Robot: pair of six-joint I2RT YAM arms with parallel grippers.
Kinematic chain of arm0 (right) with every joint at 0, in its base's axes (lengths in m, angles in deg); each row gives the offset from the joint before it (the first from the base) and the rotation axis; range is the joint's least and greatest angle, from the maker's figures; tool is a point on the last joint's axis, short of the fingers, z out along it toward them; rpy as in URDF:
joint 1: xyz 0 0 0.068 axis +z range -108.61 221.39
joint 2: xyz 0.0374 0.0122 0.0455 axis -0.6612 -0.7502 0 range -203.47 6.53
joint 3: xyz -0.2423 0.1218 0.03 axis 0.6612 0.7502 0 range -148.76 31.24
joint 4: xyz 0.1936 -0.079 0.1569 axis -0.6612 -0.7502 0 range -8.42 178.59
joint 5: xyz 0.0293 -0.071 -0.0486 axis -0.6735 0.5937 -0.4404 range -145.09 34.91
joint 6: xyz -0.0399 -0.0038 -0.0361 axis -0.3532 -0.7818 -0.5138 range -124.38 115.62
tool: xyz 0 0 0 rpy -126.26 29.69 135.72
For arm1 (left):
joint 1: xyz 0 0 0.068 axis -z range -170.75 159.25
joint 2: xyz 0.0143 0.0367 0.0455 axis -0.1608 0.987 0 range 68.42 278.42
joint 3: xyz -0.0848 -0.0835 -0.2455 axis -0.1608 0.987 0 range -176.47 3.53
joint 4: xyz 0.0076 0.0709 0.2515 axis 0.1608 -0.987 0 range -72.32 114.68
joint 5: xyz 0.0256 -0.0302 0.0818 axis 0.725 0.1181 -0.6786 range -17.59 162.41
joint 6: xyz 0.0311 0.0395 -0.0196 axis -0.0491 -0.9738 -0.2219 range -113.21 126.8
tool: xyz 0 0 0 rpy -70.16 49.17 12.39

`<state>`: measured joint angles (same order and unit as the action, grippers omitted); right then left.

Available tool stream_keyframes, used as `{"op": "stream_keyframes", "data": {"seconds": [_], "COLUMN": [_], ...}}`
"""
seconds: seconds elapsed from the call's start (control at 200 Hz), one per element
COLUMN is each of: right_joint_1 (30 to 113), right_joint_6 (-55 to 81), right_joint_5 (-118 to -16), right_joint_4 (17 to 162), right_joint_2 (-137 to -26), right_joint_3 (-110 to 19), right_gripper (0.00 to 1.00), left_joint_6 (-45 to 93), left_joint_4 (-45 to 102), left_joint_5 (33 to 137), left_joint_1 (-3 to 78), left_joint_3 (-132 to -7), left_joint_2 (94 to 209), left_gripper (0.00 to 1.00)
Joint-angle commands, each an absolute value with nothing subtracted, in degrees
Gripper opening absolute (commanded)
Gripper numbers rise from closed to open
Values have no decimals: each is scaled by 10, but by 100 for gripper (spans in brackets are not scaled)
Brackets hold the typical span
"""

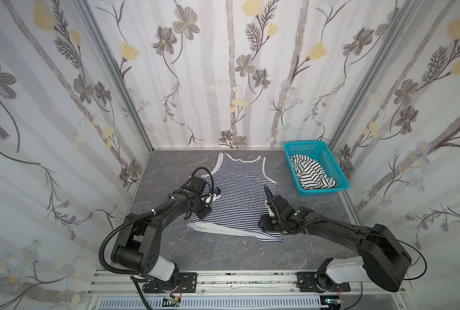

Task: Fold and stack tank tops
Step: Smooth out the tank top at the center of the table.

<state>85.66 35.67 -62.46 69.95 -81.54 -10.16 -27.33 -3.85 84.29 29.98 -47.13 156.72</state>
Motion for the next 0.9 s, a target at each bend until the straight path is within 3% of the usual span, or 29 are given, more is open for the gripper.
{"op": "stream_keyframes", "data": {"seconds": [0.0,0.545,0.894], "right_joint_1": [869,922,928], "right_joint_6": [366,382,394], "right_joint_5": [-641,-656,-668], "right_joint_4": [735,721,732], "right_joint_2": [-821,-799,-739], "right_joint_3": [-107,-66,-68], "right_gripper": [53,53,54], "left_joint_6": [-261,-268,-279], "left_joint_4": [-45,-71,-90], "left_joint_5": [870,847,827], "left_joint_1": [317,391,407], "left_joint_3": [-469,-350,-324], "left_joint_2": [1579,1482,1505], "left_gripper": [32,35,37]}}
